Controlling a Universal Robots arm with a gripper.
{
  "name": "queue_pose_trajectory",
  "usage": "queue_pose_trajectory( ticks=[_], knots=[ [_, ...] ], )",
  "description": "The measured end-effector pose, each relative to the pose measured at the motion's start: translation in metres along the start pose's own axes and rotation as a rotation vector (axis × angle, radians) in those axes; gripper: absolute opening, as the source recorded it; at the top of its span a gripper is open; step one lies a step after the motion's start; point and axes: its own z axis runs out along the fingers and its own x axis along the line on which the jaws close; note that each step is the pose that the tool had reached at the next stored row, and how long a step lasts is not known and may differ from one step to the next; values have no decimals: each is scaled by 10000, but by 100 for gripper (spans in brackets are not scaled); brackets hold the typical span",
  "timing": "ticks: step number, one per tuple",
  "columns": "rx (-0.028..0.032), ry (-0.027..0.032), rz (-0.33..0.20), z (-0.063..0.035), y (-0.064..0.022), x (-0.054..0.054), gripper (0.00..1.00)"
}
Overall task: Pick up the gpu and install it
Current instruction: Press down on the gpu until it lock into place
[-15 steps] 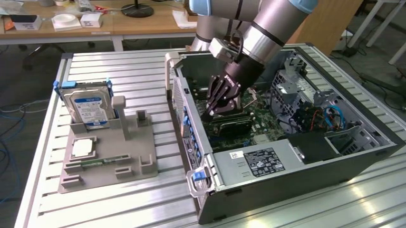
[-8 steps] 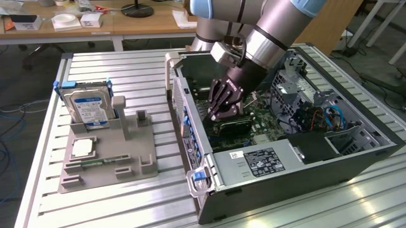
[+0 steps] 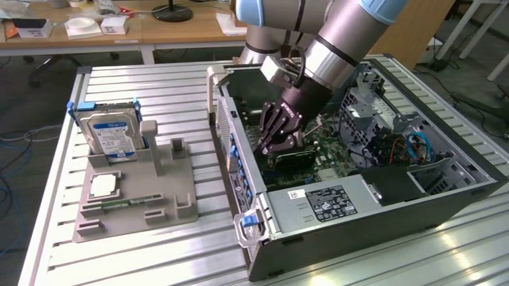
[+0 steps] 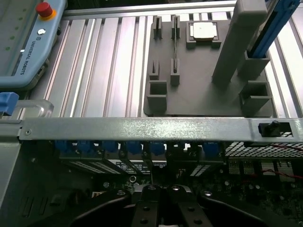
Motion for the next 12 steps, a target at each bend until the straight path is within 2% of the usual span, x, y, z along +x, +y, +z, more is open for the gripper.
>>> queue_pose_trajectory(
  ticks=[7,12],
  knots=[
    [1,16,7,31,27,-7,10],
    [0,54,26,35,38,-29,10]
  ],
)
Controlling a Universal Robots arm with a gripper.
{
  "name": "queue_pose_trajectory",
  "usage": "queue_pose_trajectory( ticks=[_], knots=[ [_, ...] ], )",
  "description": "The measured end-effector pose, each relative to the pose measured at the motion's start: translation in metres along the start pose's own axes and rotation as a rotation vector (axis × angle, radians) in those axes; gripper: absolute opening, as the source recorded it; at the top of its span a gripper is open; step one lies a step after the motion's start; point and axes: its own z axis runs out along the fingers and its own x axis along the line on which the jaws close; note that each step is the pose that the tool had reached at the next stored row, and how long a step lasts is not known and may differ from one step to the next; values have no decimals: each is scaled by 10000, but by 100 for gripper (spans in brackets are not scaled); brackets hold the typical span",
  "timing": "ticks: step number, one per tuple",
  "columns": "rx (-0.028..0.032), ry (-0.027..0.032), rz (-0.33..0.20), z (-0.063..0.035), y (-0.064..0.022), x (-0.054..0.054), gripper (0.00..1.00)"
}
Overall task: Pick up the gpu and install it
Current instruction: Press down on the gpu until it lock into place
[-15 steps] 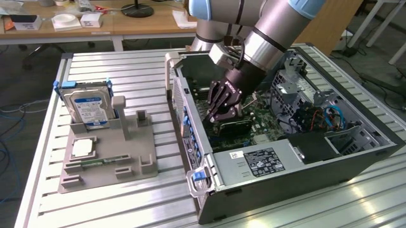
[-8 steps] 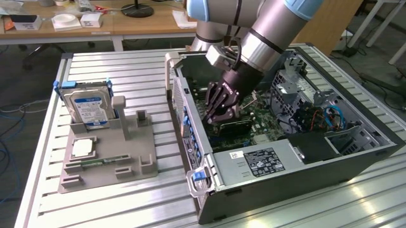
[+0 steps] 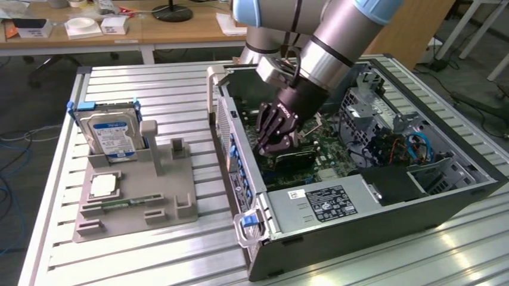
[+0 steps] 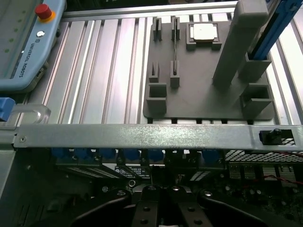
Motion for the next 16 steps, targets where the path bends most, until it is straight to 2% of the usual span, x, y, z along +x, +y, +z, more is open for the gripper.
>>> queue_pose_trajectory(
  ticks=[3,10,16],
  knots=[
    [-1,36,18,2,10,-27,10],
    [-5,48,29,19,-1,16,10],
    [-9,48,27,-38,-107,16,10]
  ],
)
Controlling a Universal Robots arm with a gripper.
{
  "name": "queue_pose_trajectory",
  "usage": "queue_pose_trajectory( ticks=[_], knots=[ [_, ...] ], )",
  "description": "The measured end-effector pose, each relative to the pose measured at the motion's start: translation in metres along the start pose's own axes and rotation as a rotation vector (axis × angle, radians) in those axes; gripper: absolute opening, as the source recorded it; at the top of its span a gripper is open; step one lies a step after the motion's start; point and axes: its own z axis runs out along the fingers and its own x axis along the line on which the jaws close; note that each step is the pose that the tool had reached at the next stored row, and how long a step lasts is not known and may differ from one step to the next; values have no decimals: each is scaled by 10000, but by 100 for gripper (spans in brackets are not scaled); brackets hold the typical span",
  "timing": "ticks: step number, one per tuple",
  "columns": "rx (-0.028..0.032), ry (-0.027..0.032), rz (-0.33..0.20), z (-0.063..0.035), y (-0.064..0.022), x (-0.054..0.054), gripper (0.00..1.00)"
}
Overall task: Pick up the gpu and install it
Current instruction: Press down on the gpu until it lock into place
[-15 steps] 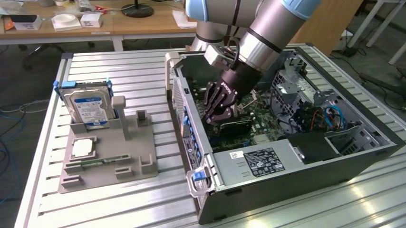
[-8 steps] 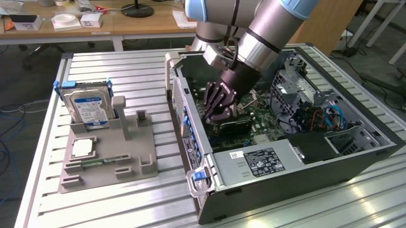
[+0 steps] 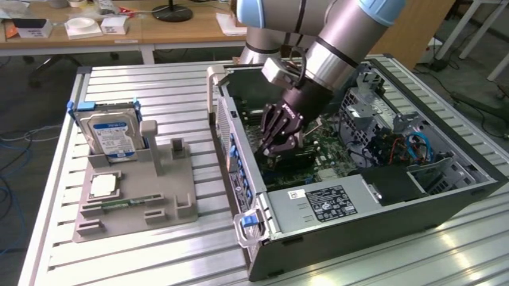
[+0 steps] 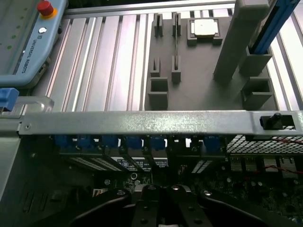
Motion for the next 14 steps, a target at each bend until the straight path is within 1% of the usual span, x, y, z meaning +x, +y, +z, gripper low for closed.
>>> queue_pose_trajectory(
  ticks=[2,3,4,6,7,8,9,14],
  knots=[
    [0,0,-1,-19,-35,-6,10],
    [0,1,-2,-21,-37,-9,10],
    [37,0,5,-21,-36,-9,10],
    [330,-13,34,-14,-30,-10,10],
    [464,-22,47,-9,-26,-10,10],
    [554,-31,56,-1,-22,-11,10],
    [575,-34,55,1,-23,-12,10],
    [574,-31,56,-1,-22,-11,10]
  ],
)
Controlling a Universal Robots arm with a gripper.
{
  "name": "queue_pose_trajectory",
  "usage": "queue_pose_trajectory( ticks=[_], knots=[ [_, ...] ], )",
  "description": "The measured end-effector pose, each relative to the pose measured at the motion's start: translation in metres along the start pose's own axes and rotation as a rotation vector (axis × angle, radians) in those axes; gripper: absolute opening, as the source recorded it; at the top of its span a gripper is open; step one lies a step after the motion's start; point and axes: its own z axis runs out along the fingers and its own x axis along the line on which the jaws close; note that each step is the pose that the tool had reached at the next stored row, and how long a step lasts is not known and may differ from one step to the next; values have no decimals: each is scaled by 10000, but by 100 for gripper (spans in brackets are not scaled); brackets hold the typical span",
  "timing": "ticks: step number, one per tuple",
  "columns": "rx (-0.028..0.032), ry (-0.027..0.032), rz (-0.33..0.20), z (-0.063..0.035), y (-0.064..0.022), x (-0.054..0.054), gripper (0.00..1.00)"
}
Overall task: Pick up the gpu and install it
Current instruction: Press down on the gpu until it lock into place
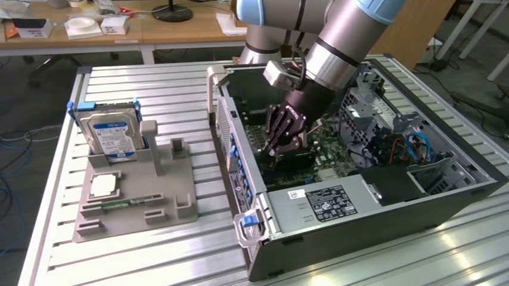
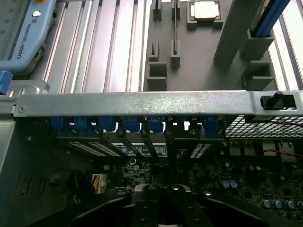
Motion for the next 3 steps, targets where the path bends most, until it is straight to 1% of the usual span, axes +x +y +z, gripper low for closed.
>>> queue_pose_trajectory(
  ticks=[3],
  knots=[
    [0,0,0,0,0,0,10]
  ],
)
